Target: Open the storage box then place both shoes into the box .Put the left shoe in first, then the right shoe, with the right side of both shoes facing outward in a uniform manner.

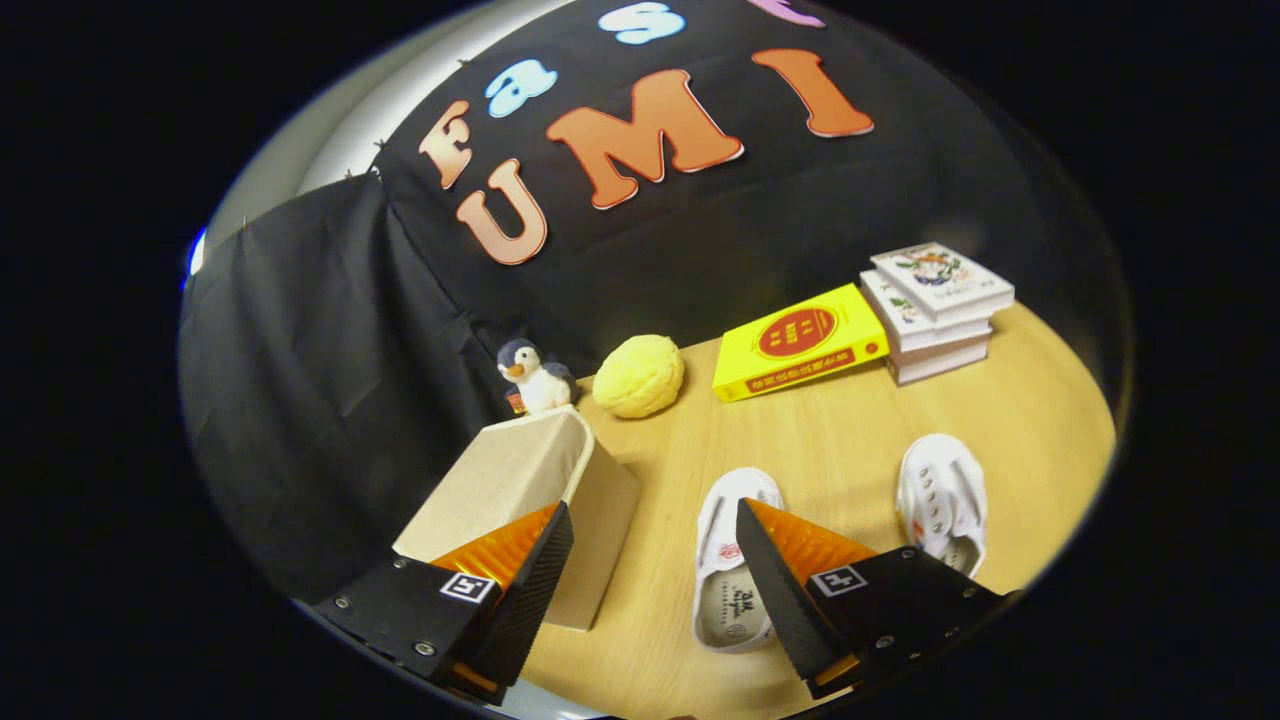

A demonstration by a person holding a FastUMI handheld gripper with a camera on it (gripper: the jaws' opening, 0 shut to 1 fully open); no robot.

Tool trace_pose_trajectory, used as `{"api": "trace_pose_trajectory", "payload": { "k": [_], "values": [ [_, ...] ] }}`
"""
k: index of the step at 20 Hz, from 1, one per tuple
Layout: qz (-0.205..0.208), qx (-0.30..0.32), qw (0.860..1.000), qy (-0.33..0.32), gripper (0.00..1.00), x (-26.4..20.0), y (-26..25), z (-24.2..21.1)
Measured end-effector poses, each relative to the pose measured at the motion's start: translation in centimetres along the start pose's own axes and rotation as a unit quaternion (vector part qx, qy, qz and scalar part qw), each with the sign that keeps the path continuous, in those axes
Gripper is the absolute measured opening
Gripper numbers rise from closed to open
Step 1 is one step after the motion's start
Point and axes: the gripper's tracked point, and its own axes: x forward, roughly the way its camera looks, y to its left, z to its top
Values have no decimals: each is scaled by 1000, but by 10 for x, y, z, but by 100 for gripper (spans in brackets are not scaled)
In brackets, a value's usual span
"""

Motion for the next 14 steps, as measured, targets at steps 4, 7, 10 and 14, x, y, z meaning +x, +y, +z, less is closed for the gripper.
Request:
{"api": "trace_pose_trajectory", "payload": {
  "k": [4, 7, 10, 14],
  "values": [
    [60, 39, 996, 50, 98, 20, 15, -19],
    [115, 84, 985, 99, 98, 37, 35, -35],
    [158, 104, 971, 144, 98, 53, 51, -51],
    [202, 153, 948, 192, 98, 70, 77, -69]
  ]
}}
